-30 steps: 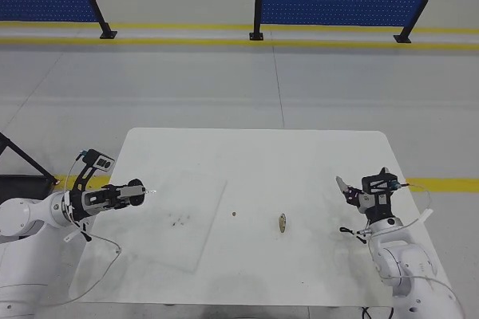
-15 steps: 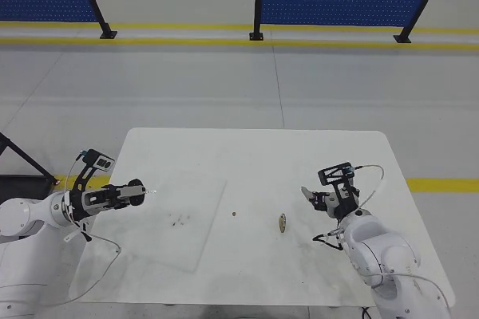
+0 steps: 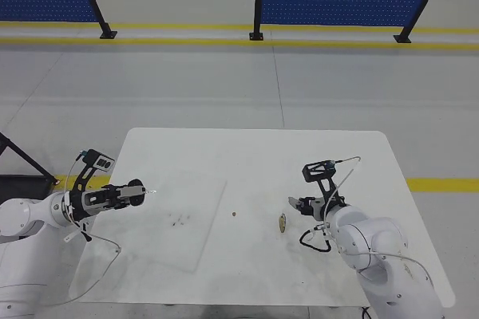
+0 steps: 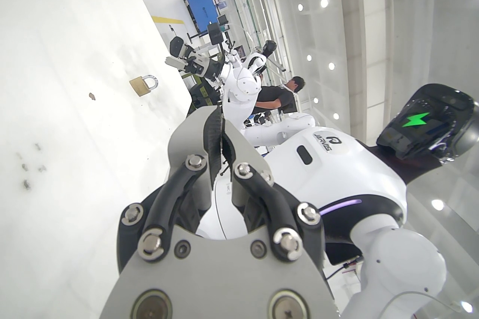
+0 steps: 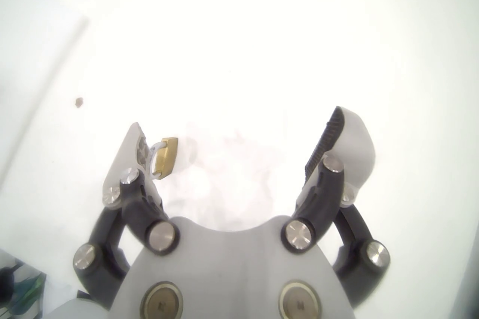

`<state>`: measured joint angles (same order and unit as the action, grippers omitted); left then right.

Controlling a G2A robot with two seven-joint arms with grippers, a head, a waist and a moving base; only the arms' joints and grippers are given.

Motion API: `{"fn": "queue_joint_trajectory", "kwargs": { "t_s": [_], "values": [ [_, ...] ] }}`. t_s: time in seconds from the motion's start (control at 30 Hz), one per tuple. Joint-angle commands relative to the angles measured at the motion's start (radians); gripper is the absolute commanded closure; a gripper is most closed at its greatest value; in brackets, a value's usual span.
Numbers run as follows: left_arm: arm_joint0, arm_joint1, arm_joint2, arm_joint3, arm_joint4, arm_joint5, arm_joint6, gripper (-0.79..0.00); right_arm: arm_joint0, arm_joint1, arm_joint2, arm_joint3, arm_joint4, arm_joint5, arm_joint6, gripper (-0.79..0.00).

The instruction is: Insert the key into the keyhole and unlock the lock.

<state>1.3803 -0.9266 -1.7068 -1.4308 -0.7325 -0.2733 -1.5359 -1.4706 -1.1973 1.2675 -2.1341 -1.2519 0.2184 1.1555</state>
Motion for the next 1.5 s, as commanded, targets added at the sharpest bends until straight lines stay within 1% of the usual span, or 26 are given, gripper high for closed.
{"fn": "queue_joint_trajectory", "kwargs": {
  "t_s": [0.0,0.2,0.27,0.3,0.43,0.5,0.67,0.7,0.87,1.07,1.27,1.47],
  "values": [
    [0.000,0.000,0.000,0.000,0.000,0.000,0.000,0.000,0.000,0.000,0.000,0.000,-0.001,0.000,0.000,-0.785],
    [0.000,0.000,0.000,0.000,0.000,0.000,0.000,0.000,0.000,0.000,0.000,0.000,-0.001,0.000,0.000,-0.785],
    [0.000,0.000,0.000,0.000,0.000,0.000,0.000,0.000,-0.003,-0.002,-0.010,0.002,0.016,-0.004,-0.019,-0.785],
    [0.000,0.000,0.000,0.000,0.000,0.000,0.000,0.000,0.008,-0.003,-0.017,0.003,0.020,-0.005,-0.004,-0.785],
    [0.000,0.000,0.000,0.000,0.000,0.000,0.000,0.000,0.092,-0.012,-0.072,0.010,0.026,0.005,0.114,-0.785],
    [0.000,0.000,0.000,0.000,0.000,0.000,0.000,0.000,0.139,-0.019,-0.105,0.013,0.023,0.028,0.180,-0.785],
    [0.000,0.000,0.000,0.000,0.000,0.000,0.000,0.000,0.243,-0.033,-0.185,0.052,0.012,0.044,0.366,-0.785],
    [0.000,0.000,0.000,0.000,0.000,0.000,0.000,0.000,0.260,-0.035,-0.196,0.062,0.010,0.051,0.380,-0.785],
    [0.000,0.000,0.000,0.000,0.000,0.000,0.000,0.000,0.300,-0.036,-0.261,0.152,0.013,0.065,0.380,-0.785],
    [0.000,0.000,0.000,0.000,0.000,0.000,0.000,0.000,0.333,-0.028,-0.315,0.222,0.054,0.066,0.380,-0.785],
    [0.000,0.000,0.000,0.000,0.000,0.000,0.000,0.000,0.350,-0.014,-0.340,0.246,0.069,0.066,0.380,-0.785],
    [0.000,0.000,0.000,0.000,0.000,0.000,0.000,0.000,0.338,0.002,-0.346,0.228,0.064,0.066,0.380,-0.785]
  ]
}}
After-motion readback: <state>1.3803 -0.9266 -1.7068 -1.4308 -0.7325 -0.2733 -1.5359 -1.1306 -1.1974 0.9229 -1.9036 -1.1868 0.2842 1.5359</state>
